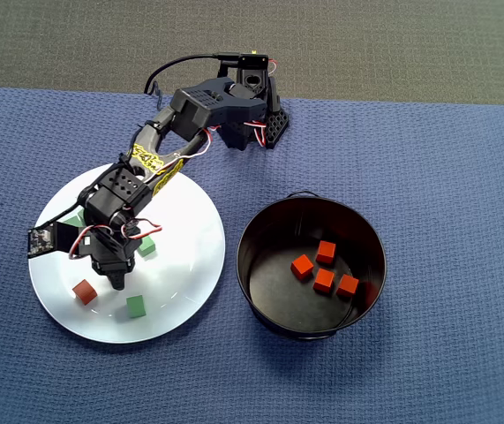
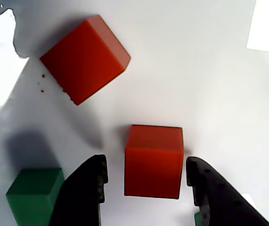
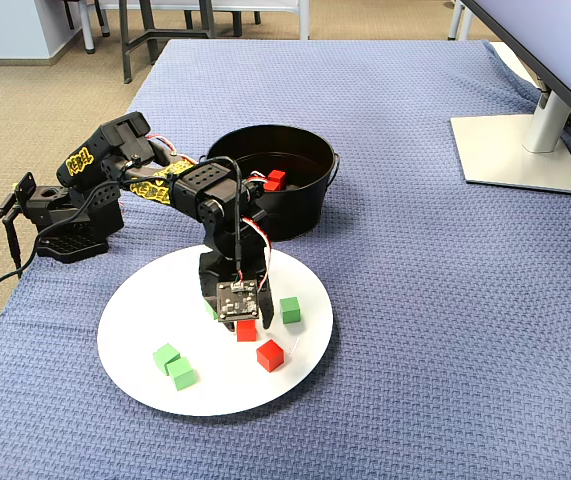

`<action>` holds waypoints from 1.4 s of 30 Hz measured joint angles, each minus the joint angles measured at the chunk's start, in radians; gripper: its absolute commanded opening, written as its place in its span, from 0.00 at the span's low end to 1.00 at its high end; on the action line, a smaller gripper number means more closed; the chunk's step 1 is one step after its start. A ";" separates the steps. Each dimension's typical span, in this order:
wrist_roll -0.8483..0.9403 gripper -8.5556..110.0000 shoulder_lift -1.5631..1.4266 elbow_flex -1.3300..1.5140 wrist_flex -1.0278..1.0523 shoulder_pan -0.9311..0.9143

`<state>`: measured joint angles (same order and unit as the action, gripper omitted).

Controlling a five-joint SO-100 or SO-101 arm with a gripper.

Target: Pick up the red cubes from the white plate and place them in the black recipient

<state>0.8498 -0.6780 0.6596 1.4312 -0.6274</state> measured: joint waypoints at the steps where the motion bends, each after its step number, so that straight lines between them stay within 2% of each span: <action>1: 0.000 0.15 0.000 0.000 0.000 -0.002; 6: 0.000 0.07 0.000 0.000 0.000 -0.006; 16: -0.077 0.07 -0.032 0.012 -0.006 -0.008; 25: -0.175 0.07 -0.482 0.252 -0.005 0.006; 35: -0.287 0.07 -1.012 0.609 0.063 0.348; 40: -0.308 0.07 -1.201 0.890 -0.064 0.566; 41: -0.318 0.13 -1.223 0.937 -0.094 0.609; 42: -0.325 0.24 -1.235 0.968 -0.112 0.650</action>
<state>0.5246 -1.9129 1.6276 1.3192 0.0230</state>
